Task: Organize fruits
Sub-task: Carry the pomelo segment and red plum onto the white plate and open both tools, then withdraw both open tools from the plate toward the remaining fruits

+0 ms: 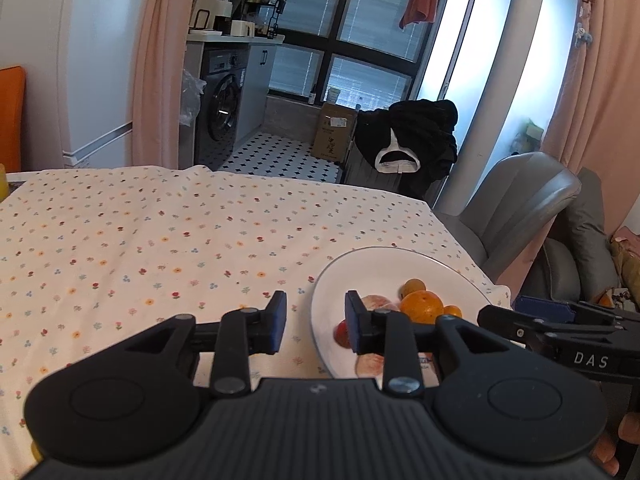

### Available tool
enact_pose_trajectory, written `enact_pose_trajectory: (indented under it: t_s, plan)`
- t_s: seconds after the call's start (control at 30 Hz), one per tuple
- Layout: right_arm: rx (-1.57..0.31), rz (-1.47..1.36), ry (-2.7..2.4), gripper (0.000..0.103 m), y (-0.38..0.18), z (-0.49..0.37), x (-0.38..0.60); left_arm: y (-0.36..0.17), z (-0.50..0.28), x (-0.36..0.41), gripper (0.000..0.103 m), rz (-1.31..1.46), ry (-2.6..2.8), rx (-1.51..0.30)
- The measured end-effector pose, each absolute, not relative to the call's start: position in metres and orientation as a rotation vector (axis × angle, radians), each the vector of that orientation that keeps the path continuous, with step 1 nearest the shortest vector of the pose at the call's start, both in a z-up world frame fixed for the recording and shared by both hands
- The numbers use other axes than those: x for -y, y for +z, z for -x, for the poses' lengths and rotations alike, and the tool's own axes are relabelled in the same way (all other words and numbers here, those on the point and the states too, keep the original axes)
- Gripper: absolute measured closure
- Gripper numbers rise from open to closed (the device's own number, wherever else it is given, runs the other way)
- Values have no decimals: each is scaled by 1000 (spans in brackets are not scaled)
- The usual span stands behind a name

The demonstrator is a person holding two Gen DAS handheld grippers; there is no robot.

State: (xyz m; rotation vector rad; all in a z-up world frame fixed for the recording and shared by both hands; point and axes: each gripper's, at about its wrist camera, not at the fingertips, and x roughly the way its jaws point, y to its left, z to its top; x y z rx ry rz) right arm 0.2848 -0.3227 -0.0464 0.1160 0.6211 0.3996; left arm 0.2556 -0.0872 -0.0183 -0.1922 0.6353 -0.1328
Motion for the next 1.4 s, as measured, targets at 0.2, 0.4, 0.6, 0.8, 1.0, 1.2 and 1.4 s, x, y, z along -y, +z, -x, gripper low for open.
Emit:
enact_pose_trajectory:
  t_s: [0.2,0.4,0.6,0.8,1.0,1.2,1.4]
  plan:
    - [-625,-124,425,24,-46,-279,319,-14,-243,72,48,190,-93,-627]
    - [-636,-132,467,17,-45,-273,308,-11,-229,56,30,184,-59,-624]
    - [-643,-144,511,4,-42,-266,292,-9,-214,38,18,155,-13,-626]
    - [-653,-157,554,0,-43,-261,274,-9,-199,15,15,162,40,-629]
    - [-658,-145,599,0,-42,-254,254,-12,-183,-6,15,188,84,-630]
    - [-663,-144,638,0,-42,-246,238,-14,-167,-21,15,195,111,-629]
    - [-670,-134,670,0,-43,-240,223,-16,-152,-35,15,208,138,-616]
